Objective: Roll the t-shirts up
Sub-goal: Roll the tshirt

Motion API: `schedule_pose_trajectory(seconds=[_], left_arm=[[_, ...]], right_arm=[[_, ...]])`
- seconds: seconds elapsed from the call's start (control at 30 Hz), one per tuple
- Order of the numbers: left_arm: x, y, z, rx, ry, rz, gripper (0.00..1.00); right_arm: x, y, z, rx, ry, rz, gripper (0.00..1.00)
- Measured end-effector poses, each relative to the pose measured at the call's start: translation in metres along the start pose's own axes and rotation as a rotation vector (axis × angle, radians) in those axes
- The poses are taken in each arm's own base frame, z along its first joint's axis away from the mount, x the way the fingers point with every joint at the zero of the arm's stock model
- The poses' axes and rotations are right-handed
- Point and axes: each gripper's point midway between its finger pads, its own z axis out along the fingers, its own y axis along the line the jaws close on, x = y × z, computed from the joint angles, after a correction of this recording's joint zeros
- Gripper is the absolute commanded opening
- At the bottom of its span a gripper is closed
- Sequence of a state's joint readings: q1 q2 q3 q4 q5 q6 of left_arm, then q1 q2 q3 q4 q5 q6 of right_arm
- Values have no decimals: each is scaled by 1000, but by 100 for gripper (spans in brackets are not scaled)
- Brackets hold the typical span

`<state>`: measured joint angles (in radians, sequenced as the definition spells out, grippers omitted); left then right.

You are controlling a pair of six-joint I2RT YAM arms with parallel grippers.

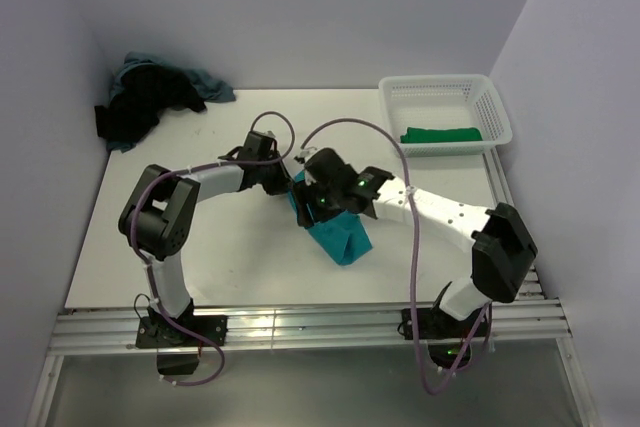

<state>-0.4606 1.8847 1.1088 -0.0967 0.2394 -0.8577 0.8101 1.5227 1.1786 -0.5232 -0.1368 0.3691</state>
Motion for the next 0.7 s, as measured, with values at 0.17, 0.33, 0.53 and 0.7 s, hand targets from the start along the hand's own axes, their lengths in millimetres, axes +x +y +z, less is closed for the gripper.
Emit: schedule_pose_trajectory(seconds=[0.17,0.33,0.53,0.7], left_arm=[[1,-1,2,1,19,-5,0],[2,-3,3,-2,37,-10,0],[3,-2,2,-3,46,-12,0],[4,-3,2,-3,47,-14,0]], right_arm=[[25,-1,20,204,38,-153,65],[39,-10,41,376,68,-292,65],[40,0,49,458,63,-416,65],[35,10,63,520,48,-479,63]])
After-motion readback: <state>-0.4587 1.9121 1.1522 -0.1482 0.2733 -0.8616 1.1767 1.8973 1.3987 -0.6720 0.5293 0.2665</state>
